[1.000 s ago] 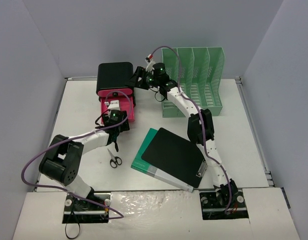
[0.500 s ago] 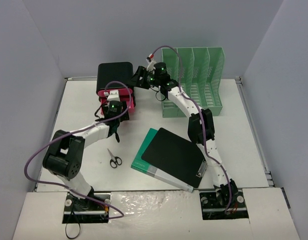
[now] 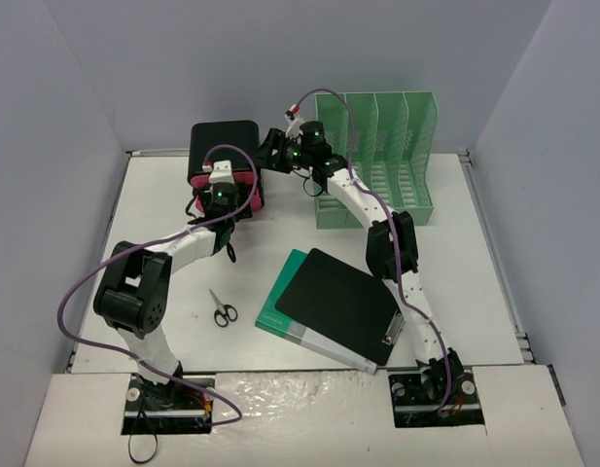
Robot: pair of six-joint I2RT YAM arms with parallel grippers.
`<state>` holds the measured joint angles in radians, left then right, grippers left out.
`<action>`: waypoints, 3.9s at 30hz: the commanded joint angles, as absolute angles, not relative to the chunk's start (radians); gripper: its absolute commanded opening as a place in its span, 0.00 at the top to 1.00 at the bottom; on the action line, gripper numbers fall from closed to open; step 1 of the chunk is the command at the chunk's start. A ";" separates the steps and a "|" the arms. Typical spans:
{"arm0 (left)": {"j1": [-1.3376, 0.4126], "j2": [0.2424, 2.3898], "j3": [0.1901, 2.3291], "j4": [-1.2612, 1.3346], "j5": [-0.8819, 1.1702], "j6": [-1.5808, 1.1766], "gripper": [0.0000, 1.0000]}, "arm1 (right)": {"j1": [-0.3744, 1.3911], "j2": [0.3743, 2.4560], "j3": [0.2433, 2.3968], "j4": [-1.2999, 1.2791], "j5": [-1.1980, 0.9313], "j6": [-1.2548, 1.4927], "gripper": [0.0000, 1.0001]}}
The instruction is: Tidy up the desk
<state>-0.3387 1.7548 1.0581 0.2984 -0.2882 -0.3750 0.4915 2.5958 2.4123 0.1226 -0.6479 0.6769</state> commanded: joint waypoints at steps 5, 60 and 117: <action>-0.297 1.763 1.148 0.428 -0.307 -0.343 0.35 | 0.498 2.612 2.419 0.046 -0.661 0.604 0.40; -0.336 1.827 1.010 0.571 -0.315 -0.311 0.33 | 0.547 2.648 2.511 0.005 -0.614 0.606 0.41; -0.273 1.806 1.006 0.532 -0.228 -0.374 1.00 | 0.533 2.642 2.490 0.015 -0.606 0.604 0.42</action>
<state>-0.2687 1.9199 1.0191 0.5206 -0.1994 -0.3466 0.5140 2.6184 2.4947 0.0422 -0.5886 0.6434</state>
